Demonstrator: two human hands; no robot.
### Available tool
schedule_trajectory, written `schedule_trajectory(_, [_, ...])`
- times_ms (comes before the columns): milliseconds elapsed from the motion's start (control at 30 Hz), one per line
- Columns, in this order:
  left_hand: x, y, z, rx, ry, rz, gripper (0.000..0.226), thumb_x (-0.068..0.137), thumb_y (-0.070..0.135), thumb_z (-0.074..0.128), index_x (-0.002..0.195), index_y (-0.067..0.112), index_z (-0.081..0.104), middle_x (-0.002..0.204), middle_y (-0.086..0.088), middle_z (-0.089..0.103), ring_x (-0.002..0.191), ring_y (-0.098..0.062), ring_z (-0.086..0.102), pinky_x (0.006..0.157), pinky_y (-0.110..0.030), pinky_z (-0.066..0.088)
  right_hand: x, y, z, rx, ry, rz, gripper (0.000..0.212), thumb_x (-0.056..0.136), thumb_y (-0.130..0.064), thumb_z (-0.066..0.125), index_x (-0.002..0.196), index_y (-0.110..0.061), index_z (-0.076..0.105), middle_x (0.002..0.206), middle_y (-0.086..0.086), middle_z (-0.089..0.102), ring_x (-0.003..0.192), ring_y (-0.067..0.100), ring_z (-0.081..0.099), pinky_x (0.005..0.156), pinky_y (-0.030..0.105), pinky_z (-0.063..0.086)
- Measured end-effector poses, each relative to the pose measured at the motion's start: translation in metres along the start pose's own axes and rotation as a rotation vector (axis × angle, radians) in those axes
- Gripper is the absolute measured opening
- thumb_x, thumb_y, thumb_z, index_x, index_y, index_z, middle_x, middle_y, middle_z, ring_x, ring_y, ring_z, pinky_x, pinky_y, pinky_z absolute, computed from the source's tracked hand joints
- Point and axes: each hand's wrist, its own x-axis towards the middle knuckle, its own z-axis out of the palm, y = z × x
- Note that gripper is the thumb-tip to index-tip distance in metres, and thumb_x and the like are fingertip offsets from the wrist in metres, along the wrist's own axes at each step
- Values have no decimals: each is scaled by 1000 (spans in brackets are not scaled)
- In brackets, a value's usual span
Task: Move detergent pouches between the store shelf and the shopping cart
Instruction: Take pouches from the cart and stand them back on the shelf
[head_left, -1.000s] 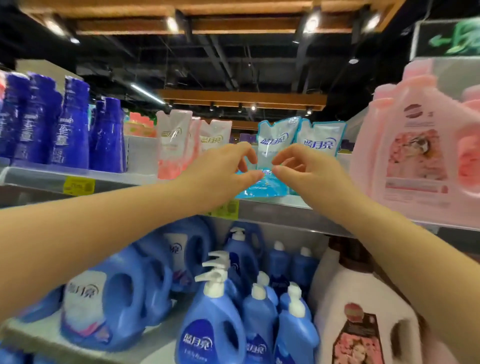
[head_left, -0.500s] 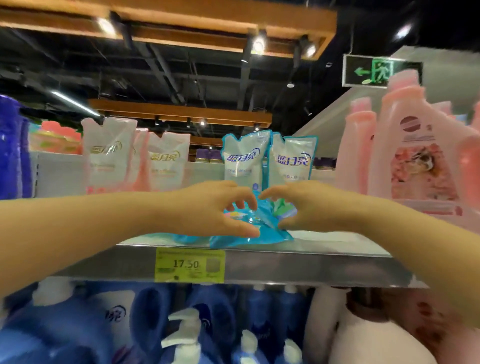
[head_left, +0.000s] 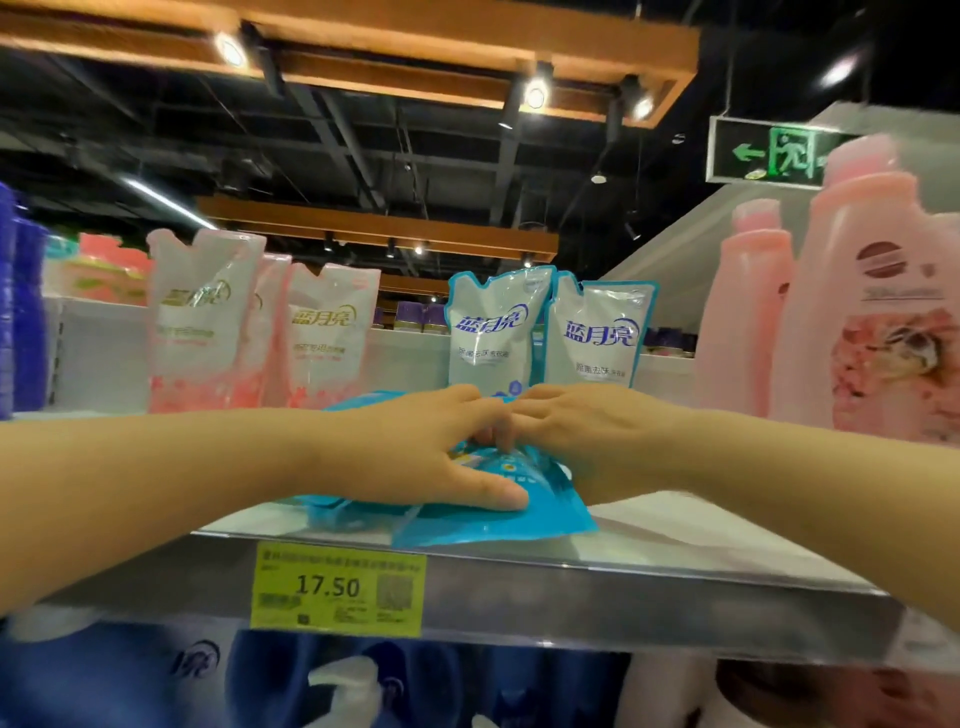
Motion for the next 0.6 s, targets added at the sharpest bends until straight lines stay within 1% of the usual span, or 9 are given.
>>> schedule_trajectory(133, [0, -4, -2, -19, 23, -59, 36, 76, 59, 56, 99, 39, 37, 107, 19, 42, 101, -2, 46, 89, -19, 37, -2, 1, 2, 108, 13, -31, 75, 86, -45, 59, 147, -36, 17, 147, -12, 36, 133, 10, 33, 109, 30, 33])
schedule_trajectory(233, [0, -11, -6, -20, 16, -126, 31, 81, 58, 51, 101, 38, 39, 111, 14, 44, 103, -4, 48, 88, -20, 40, 1, -7, 10, 241, 50, -52, 60, 90, -39, 58, 143, -36, 29, 143, -14, 43, 129, 7, 40, 109, 27, 34])
schedule_trajectory(267, [0, -13, -8, -22, 3, -158, 31, 82, 57, 48, 104, 36, 40, 113, 12, 46, 104, -5, 49, 91, -22, 41, 5, -6, 14, 280, 52, -33, 52, 91, -37, 58, 138, -37, 37, 137, -16, 48, 125, 6, 44, 105, 24, 37])
schedule_trajectory(333, [0, -15, -13, -43, -8, -221, 32, 87, 55, 43, 108, 32, 45, 113, 11, 49, 105, -7, 51, 93, -24, 42, 13, 0, 17, 403, 81, 48, 28, 91, -28, 60, 119, -34, 58, 111, -18, 63, 116, 6, 53, 88, 13, 42])
schedule_trajectory(367, [0, -16, -16, -56, -7, -242, 32, 88, 54, 40, 110, 31, 47, 111, 12, 51, 105, -7, 51, 92, -24, 42, 17, 4, 17, 475, 139, 111, 21, 90, -21, 62, 108, -30, 65, 99, -17, 66, 110, 6, 58, 79, 9, 44])
schedule_trajectory(400, [-1, -16, -19, -66, 1, -251, 32, 90, 52, 38, 111, 31, 48, 110, 12, 52, 104, -7, 52, 93, -25, 42, 17, 8, 14, 535, 188, 131, 22, 88, -13, 64, 105, -26, 67, 93, -14, 66, 99, 2, 61, 74, 8, 45])
schedule_trajectory(467, [-1, -18, -24, -73, 13, -249, 31, 90, 51, 35, 111, 33, 48, 113, 10, 55, 105, -8, 53, 96, -28, 42, 15, 13, 5, 680, 247, 181, 32, 87, 0, 61, 109, -23, 64, 91, -10, 64, 80, -3, 59, 74, 12, 47])
schedule_trajectory(500, [-1, -20, -25, -83, 22, -250, 30, 91, 52, 33, 110, 34, 48, 115, 9, 56, 105, -9, 53, 98, -30, 42, 12, 14, 1, 744, 282, 209, 34, 88, 4, 56, 107, -24, 60, 90, -11, 61, 78, -4, 55, 75, 15, 47])
schedule_trajectory(600, [17, -19, -36, -192, 156, -294, 31, 94, 50, 28, 113, 33, 46, 119, 3, 56, 107, -14, 54, 93, -30, 44, 18, 25, -5, 763, 405, 309, 24, 92, 2, 49, 98, -18, 61, 90, 1, 63, 83, 13, 56, 76, 28, 45])
